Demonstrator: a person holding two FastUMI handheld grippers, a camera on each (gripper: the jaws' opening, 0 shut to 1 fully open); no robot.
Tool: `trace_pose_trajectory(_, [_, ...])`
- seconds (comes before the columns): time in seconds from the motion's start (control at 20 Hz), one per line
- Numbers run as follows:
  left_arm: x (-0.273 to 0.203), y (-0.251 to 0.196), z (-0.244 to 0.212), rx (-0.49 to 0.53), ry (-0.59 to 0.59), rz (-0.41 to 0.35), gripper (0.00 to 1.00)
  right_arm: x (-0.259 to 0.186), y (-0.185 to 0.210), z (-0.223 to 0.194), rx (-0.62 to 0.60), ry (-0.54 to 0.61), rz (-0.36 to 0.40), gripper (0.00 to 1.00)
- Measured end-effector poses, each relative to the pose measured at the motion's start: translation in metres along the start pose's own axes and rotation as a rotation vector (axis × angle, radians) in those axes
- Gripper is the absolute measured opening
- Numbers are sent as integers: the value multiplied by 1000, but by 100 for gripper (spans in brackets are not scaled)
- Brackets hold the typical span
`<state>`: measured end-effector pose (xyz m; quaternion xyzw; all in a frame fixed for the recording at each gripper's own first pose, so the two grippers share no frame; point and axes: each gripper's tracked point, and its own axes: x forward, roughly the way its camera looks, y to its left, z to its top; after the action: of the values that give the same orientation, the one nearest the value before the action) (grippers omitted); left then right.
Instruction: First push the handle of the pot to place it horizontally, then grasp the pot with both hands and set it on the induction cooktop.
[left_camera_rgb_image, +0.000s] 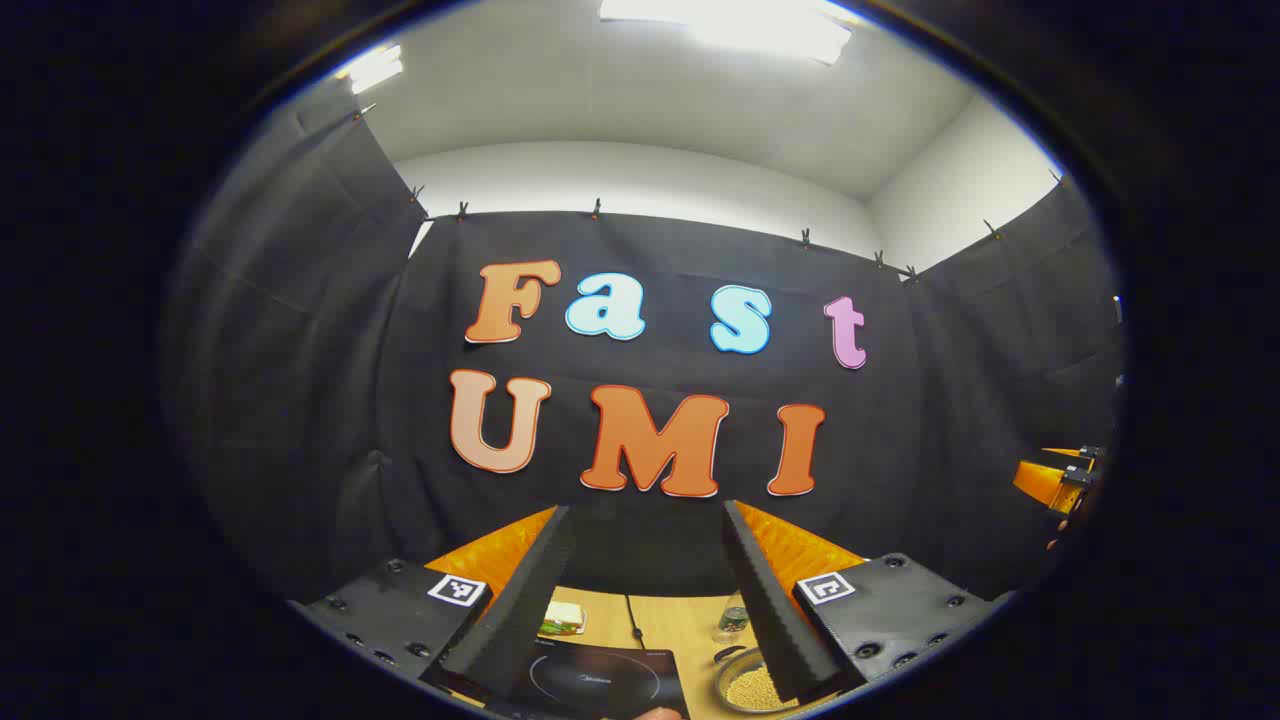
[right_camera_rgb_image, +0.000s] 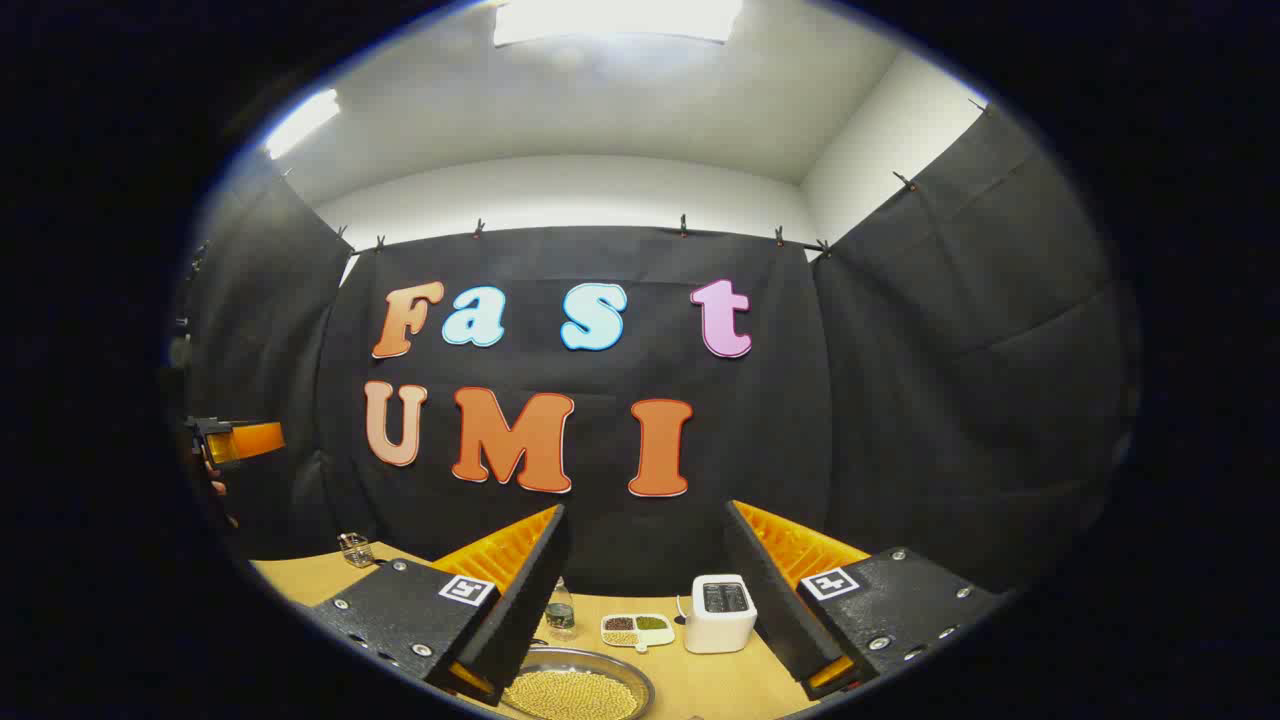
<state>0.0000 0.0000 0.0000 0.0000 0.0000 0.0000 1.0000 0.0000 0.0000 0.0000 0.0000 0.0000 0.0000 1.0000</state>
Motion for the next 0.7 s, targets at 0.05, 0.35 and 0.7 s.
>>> trace_pose_trajectory(0.05, [2, 0, 1, -2, -5, 0, 98, 0, -1, 1, -8, -2, 7, 100])
trace_pose_trajectory(0.35, [4, -3, 15, 46, -81, 46, 98, 0, -23, 2, -1, -13, -28, 96])
trace_pose_trajectory(0.7, [4, -40, 12, 62, -87, -14, 98, -4, -30, 6, 21, -64, -22, 96])
